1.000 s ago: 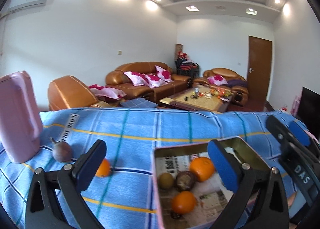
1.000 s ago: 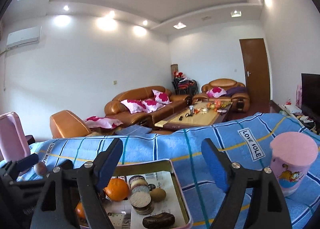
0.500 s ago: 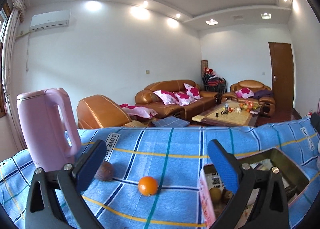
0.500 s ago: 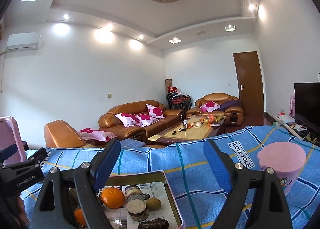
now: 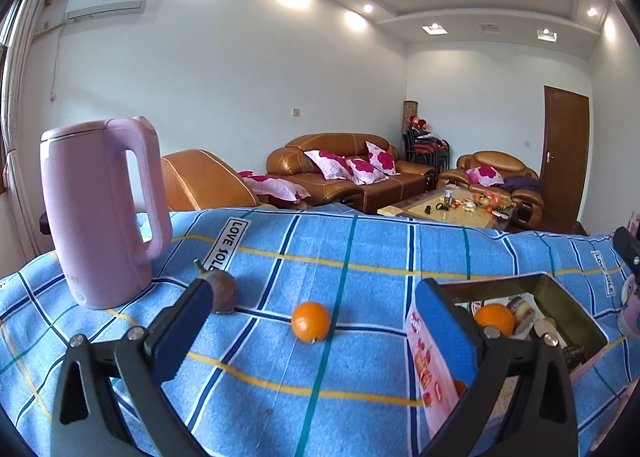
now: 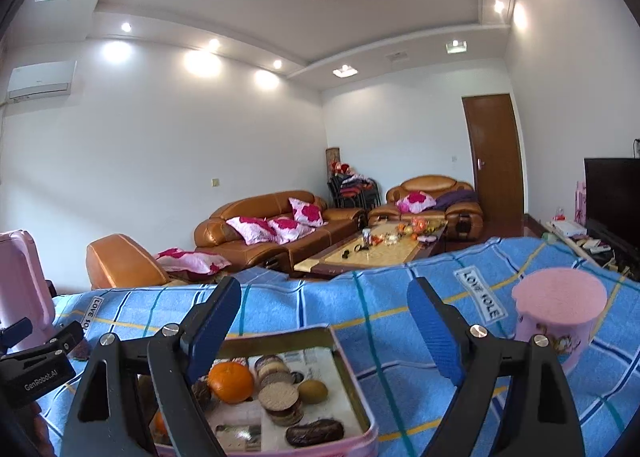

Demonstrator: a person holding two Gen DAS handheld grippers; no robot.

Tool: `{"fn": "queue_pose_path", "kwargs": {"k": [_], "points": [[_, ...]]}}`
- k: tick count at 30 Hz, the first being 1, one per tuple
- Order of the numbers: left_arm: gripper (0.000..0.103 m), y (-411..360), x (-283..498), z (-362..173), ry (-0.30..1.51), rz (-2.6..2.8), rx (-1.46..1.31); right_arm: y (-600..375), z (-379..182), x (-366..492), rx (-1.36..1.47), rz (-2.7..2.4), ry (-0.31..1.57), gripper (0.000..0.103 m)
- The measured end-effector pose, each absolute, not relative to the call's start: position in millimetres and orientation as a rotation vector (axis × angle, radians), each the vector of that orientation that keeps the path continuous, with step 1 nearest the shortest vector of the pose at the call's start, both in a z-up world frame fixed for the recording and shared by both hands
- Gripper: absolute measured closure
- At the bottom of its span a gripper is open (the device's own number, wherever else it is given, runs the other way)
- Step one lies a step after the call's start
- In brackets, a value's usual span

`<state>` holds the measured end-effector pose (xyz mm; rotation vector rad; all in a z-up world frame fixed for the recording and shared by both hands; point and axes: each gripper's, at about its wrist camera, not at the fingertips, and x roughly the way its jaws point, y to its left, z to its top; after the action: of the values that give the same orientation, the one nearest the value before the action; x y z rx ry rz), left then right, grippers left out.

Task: Organize fruits
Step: 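Withdraw both tools from the tin toward the remaining orange and mangosteen, then grasp the orange with the right tool while the left tool grasps the dark mangosteen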

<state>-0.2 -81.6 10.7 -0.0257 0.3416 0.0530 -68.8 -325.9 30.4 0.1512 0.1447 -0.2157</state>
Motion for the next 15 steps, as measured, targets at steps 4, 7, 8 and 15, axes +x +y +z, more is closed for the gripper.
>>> {"fn": "queue_pose_path", "kwargs": {"k": [4, 7, 8, 15], "points": [[0.000, -80, -10, 10, 0.349, 0.036, -0.007, -320, 27, -68, 0.163, -0.215, 0.192, 0.017], [0.000, -79, -16, 8, 0.368, 0.021, -0.001, -313, 24, -66, 0.164, -0.210, 0.243, 0.017], [0.000, -79, -17, 9, 0.377, 0.011, 0.001, -311, 24, -66, 0.157, -0.208, 0.252, 0.017], [0.000, -67, -21, 18, 0.376, -0.031, 0.090, -278, 24, -70, 0.085, -0.129, 0.302, 0.017]]}}
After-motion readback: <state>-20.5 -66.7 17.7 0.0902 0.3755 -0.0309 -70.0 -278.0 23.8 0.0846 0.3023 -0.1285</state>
